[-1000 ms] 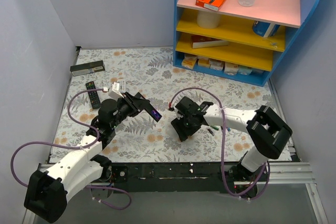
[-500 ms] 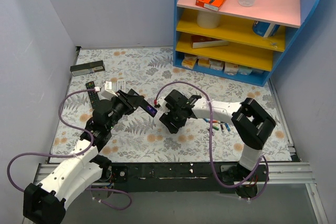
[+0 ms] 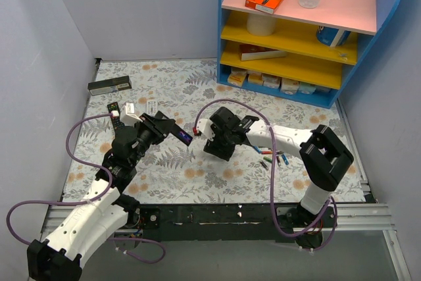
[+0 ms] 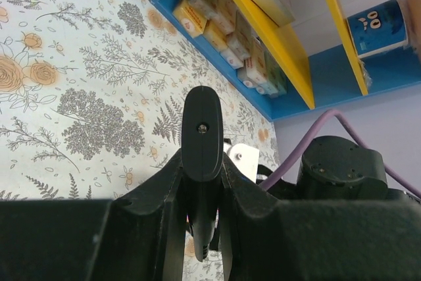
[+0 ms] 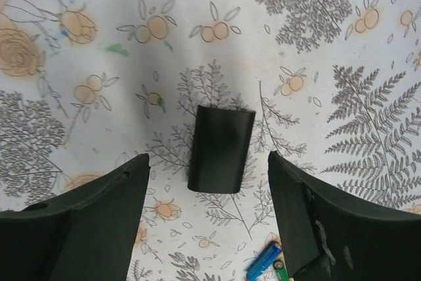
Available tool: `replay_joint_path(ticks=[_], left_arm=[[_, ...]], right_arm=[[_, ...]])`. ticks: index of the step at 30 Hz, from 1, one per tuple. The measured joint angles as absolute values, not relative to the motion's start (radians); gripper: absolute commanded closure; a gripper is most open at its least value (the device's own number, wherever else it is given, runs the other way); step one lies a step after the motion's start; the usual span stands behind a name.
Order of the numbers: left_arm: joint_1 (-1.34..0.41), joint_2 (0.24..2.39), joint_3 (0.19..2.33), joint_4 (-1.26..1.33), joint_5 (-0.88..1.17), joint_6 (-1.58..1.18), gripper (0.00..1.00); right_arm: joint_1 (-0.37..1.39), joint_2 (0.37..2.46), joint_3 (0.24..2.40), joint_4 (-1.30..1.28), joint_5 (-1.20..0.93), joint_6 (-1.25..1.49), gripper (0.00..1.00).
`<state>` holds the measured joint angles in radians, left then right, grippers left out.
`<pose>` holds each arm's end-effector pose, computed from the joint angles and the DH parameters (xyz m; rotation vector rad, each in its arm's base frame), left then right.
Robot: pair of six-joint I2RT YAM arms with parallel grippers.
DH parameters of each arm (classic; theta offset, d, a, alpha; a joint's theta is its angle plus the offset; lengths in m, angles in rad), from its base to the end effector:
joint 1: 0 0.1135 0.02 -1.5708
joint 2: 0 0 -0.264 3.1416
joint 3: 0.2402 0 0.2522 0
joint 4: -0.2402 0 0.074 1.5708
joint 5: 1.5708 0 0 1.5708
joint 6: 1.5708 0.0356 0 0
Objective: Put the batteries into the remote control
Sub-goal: Pick up the battery cover at the center of the board.
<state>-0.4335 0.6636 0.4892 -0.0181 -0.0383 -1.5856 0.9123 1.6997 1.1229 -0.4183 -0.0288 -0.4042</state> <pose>0.1560 -0.0707 0.2717 -1.1147 1.6583 -1.3732 0.2144 0.2787 0.2001 -1.5882 2.0359 0.2281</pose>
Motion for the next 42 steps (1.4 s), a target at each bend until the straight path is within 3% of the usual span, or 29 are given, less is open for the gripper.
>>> replay_joint_path(ticks=[9,27,36,42], left_arm=[[-0.434,0.666,0.491,-0.044,-0.038,-1.594,1.00],[-0.434,0.699,0.502,-0.026,0.000,-1.621,0.99],[-0.434,0.744,0.497,0.043,0.054,-1.645,0.97],[-0.434,0.802,0.453,0.143,0.095,-1.680,0.97]], right_arm=[[0.831,1.744,1.125,-0.429,-0.052,-0.421,0.28],[0.828,1.824,1.176,-0.522,-0.085,-0.382,0.49],[0.828,1.821,1.177,-0.554,-0.059,-0.337,0.65],[0.828,1.789,1.160,-0.611,-0.043,-0.295,0.70]])
